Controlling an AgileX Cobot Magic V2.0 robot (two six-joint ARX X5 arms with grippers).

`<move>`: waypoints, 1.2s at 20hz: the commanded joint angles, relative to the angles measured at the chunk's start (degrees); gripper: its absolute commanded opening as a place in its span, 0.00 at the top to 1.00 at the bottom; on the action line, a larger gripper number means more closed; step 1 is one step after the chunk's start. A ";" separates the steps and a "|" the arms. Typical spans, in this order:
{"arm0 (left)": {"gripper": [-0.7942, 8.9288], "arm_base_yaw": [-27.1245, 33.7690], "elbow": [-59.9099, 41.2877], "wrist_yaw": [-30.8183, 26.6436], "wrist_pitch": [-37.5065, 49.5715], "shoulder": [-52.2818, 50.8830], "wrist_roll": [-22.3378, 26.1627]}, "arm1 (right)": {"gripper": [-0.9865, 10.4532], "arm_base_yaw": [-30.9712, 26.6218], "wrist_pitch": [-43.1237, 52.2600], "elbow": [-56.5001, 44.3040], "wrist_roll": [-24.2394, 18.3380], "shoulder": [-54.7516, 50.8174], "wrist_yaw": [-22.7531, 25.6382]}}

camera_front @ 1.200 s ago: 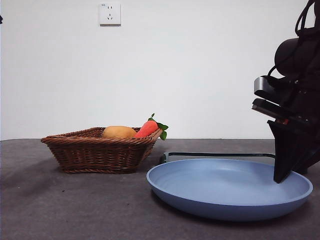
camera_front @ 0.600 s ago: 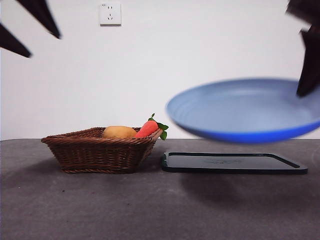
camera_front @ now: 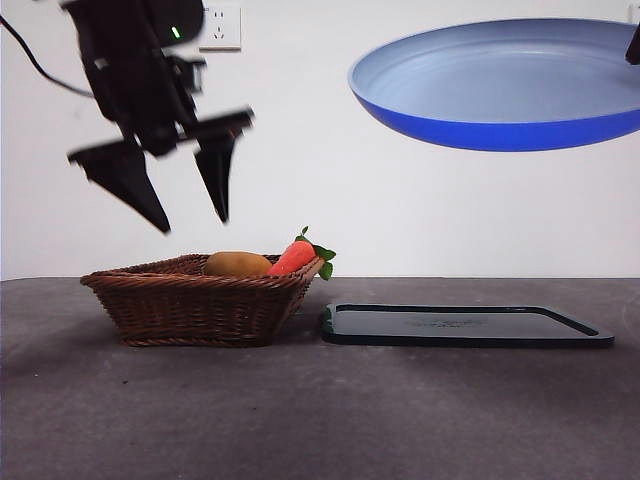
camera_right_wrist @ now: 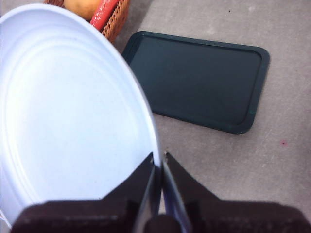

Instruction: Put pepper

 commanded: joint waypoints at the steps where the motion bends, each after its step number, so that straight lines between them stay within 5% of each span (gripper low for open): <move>1: 0.56 -0.76 2.05 -0.39 0.72 3.96 -2.14 | 0.91 0.04 0.50 1.25 0.79 0.31 -0.31; 16: 0.56 -1.44 2.05 -3.52 6.32 13.16 -6.19 | 0.91 0.15 -0.46 1.22 0.33 0.31 -0.68; 24: 0.67 -1.38 2.03 -2.99 5.66 13.25 -7.82 | 0.91 0.15 -0.46 1.25 0.33 0.31 -0.68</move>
